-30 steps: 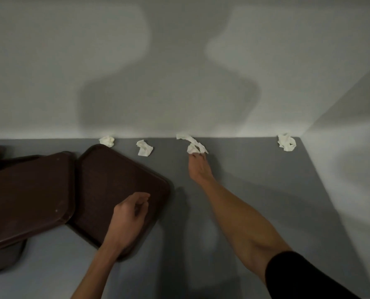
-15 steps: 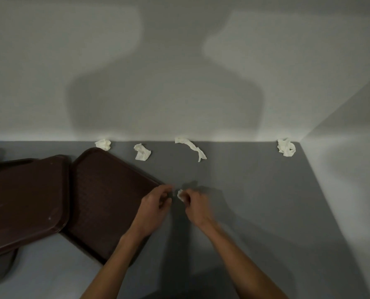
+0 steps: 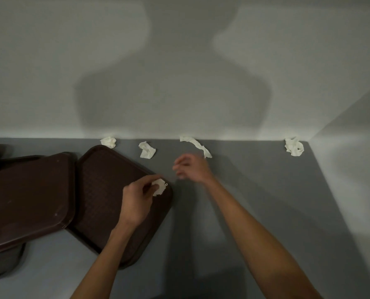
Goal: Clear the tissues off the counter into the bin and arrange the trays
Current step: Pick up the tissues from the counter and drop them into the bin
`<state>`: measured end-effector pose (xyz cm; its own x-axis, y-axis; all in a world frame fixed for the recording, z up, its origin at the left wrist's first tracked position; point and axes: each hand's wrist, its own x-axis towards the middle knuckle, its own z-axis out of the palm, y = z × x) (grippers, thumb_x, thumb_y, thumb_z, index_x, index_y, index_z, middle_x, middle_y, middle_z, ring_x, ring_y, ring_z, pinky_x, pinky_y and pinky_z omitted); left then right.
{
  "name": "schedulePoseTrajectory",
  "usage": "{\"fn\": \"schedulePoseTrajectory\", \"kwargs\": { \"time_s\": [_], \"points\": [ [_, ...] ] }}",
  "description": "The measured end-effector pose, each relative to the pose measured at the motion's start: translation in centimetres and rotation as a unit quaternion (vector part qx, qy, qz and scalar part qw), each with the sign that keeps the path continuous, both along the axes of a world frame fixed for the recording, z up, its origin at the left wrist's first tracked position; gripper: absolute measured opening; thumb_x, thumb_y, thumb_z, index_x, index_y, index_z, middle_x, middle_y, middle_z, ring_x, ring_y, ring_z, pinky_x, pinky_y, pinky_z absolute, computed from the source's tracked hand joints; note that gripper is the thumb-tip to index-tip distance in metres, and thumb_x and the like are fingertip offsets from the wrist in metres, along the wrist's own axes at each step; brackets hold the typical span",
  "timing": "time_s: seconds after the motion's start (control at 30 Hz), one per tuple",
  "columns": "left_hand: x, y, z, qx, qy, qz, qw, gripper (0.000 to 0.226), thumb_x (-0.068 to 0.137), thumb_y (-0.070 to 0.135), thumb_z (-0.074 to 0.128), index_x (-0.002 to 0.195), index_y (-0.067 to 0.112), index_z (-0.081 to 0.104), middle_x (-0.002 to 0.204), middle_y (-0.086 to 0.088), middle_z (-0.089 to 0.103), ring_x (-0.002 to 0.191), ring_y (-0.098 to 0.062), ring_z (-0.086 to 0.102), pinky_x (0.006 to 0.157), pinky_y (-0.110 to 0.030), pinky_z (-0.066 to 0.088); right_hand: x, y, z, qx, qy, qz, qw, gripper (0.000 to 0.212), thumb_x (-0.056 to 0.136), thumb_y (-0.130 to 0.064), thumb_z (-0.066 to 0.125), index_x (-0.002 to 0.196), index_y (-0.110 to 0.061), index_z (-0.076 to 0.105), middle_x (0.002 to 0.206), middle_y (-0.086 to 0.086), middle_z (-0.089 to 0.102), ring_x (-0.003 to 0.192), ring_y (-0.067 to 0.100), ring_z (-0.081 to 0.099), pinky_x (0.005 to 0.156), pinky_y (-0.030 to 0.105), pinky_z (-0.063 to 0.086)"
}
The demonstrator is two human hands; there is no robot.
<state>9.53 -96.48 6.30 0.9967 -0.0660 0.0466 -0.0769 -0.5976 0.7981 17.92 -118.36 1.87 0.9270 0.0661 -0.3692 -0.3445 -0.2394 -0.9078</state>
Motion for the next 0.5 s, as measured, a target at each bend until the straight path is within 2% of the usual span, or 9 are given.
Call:
{"fn": "schedulePoseTrajectory", "kwargs": {
  "time_s": [0.03,0.07,0.1,0.17,0.23,0.3,0.37,0.43,0.5],
  "points": [
    [-0.3,0.3,0.2,-0.007,-0.004,0.009,1.000,0.031,0.093,0.007,0.074,0.117,0.026,0.077,0.104,0.021,0.076,0.096,0.008,0.070,0.087,-0.017,0.054,1.9,-0.8,-0.7,-0.153,-0.060,0.003,0.986,0.028,0.093,0.000,0.068,0.108,-0.022,0.075,0.107,0.005,0.078,0.094,0.022,0.073,0.091,0.038,0.060],
    [-0.8,0.5,0.5,-0.014,-0.006,0.017,1.000,0.029,0.093,0.007,0.074,0.115,0.026,0.077,0.101,0.022,0.076,0.094,0.007,0.070,0.085,-0.014,0.054,3.5,-1.8,-1.5,-0.286,-0.091,0.015,0.954,0.042,0.091,0.003,0.061,0.122,-0.024,0.072,0.124,0.007,0.073,0.109,0.026,0.069,0.101,0.039,0.055],
    [-1.2,0.6,0.8,-0.019,-0.004,0.024,1.000,0.027,0.094,0.007,0.073,0.113,0.026,0.077,0.097,0.022,0.076,0.091,0.006,0.071,0.081,-0.011,0.052,4.8,-2.9,-2.4,-0.362,-0.095,0.038,0.926,0.057,0.090,0.005,0.055,0.137,-0.027,0.064,0.142,0.009,0.063,0.125,0.032,0.062,0.109,0.041,0.049],
    [-2.1,0.8,1.2,-0.032,0.008,0.038,0.999,0.026,0.094,0.006,0.072,0.109,0.026,0.078,0.089,0.022,0.076,0.082,0.004,0.071,0.074,-0.007,0.050,6.5,-5.0,-5.0,-0.443,-0.079,0.095,0.888,0.076,0.092,0.008,0.049,0.158,-0.031,0.044,0.163,0.008,0.040,0.143,0.038,0.046,0.118,0.049,0.040],
    [-2.7,0.9,1.2,-0.051,0.027,0.042,0.997,0.025,0.096,0.006,0.070,0.106,0.028,0.078,0.087,0.020,0.077,0.077,-0.001,0.073,0.070,-0.011,0.054,6.4,-5.8,-6.5,-0.506,-0.077,0.140,0.848,0.068,0.099,0.003,0.046,0.161,-0.022,0.039,0.162,0.011,0.041,0.141,0.041,0.046,0.115,0.048,0.042],
    [-3.3,0.9,1.1,-0.064,0.040,0.041,0.996,0.024,0.097,0.006,0.068,0.103,0.027,0.078,0.086,0.017,0.078,0.077,-0.002,0.074,0.071,-0.011,0.055,5.2,-5.1,-6.6,-0.522,-0.074,0.114,0.842,0.041,0.106,-0.007,0.041,0.145,-0.004,0.055,0.141,0.022,0.059,0.127,0.043,0.058,0.100,0.046,0.049],
    [-3.8,0.7,0.9,-0.061,0.048,0.034,0.996,0.023,0.098,0.007,0.068,0.102,0.027,0.078,0.083,0.016,0.078,0.078,-0.001,0.074,0.074,-0.013,0.055,3.1,-4.1,-6.4,-0.515,-0.080,0.082,0.849,0.036,0.111,-0.012,0.038,0.129,0.004,0.064,0.125,0.027,0.069,0.117,0.044,0.066,0.093,0.049,0.052],
    [-4.3,0.5,0.6,-0.061,0.062,0.017,0.996,0.022,0.098,0.011,0.069,0.104,0.030,0.078,0.087,0.018,0.078,0.083,0.002,0.074,0.082,-0.021,0.058,-0.1,-3.7,-5.9,-0.499,-0.081,0.042,0.862,0.039,0.112,-0.022,0.039,0.124,0.000,0.069,0.120,0.025,0.072,0.115,0.043,0.068,0.094,0.048,0.052],
    [-4.8,0.1,0.1,-0.057,0.073,-0.010,0.996,0.020,0.097,0.017,0.071,0.108,0.034,0.077,0.095,0.021,0.077,0.092,0.002,0.073,0.087,-0.027,0.058,-4.1,-3.8,-5.5,-0.472,-0.075,0.033,0.878,0.032,0.109,-0.023,0.045,0.127,-0.009,0.067,0.118,0.023,0.070,0.110,0.042,0.068,0.091,0.044,0.052]
  ]
}}
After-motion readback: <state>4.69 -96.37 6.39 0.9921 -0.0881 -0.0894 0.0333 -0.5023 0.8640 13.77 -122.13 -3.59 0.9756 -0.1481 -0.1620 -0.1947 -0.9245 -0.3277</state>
